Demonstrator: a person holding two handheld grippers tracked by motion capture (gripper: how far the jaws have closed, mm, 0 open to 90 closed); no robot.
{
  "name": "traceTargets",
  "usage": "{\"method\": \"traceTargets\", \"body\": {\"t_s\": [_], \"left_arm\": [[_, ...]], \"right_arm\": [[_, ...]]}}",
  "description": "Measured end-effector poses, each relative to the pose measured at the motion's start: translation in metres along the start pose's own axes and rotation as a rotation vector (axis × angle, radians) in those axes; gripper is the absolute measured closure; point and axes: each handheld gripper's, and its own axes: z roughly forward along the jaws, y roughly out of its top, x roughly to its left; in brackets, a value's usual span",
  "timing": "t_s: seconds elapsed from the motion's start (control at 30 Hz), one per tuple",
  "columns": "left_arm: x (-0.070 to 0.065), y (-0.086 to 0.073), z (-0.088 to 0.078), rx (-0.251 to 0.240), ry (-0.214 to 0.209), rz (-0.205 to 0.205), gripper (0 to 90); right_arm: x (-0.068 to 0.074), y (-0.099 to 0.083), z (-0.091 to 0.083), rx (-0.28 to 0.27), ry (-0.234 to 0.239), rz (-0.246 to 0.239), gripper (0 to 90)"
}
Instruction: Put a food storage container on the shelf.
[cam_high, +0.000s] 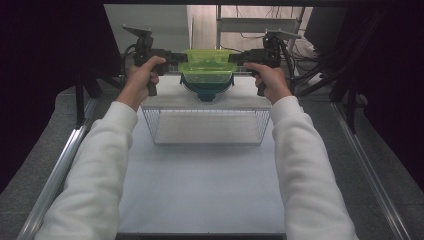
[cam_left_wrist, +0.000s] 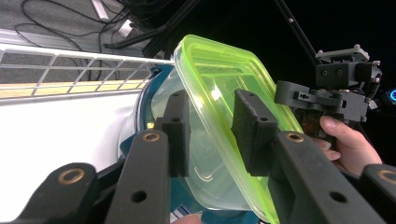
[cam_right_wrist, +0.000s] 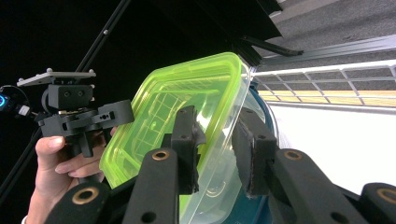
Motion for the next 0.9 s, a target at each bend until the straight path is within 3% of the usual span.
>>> {"method": "traceTargets", "body": {"t_s": [0.1, 0.17, 0.3, 0.43, 0.53, 0.67, 0.9], "left_arm": [[0.0, 0.0, 0.001, -0.006, 0.005, 0.014, 60.0], [-0.001, 0.0, 0.001, -0.014, 0.006, 0.027, 56.8], [-0.002, 0.0, 0.0, -0.038, 0.01, 0.023, 42.1], [-0.005, 0.0, -0.006, -0.076, 0.027, 0.053, 31.4], [-0.01, -0.003, -0.012, -0.088, 0.037, 0.098, 22.8], [-0.019, -0.008, -0.02, -0.087, 0.047, 0.16, 20.3], [-0.025, -0.022, -0.035, -0.086, 0.069, 0.227, 19.3]], "right_arm": [[0.002, 0.0, -0.001, -0.016, -0.027, -0.027, 67.1], [0.003, -0.001, -0.002, -0.029, -0.042, -0.048, 58.3], [0.005, 0.0, -0.007, -0.053, -0.072, -0.066, 42.1], [0.009, 0.001, -0.016, -0.082, -0.109, -0.136, 34.3], [0.014, -0.001, -0.023, -0.09, -0.119, -0.198, 32.1], [0.02, -0.007, -0.031, -0.083, -0.112, -0.278, 30.1], [0.029, -0.017, -0.045, -0.069, -0.085, -0.359, 28.8]]}}
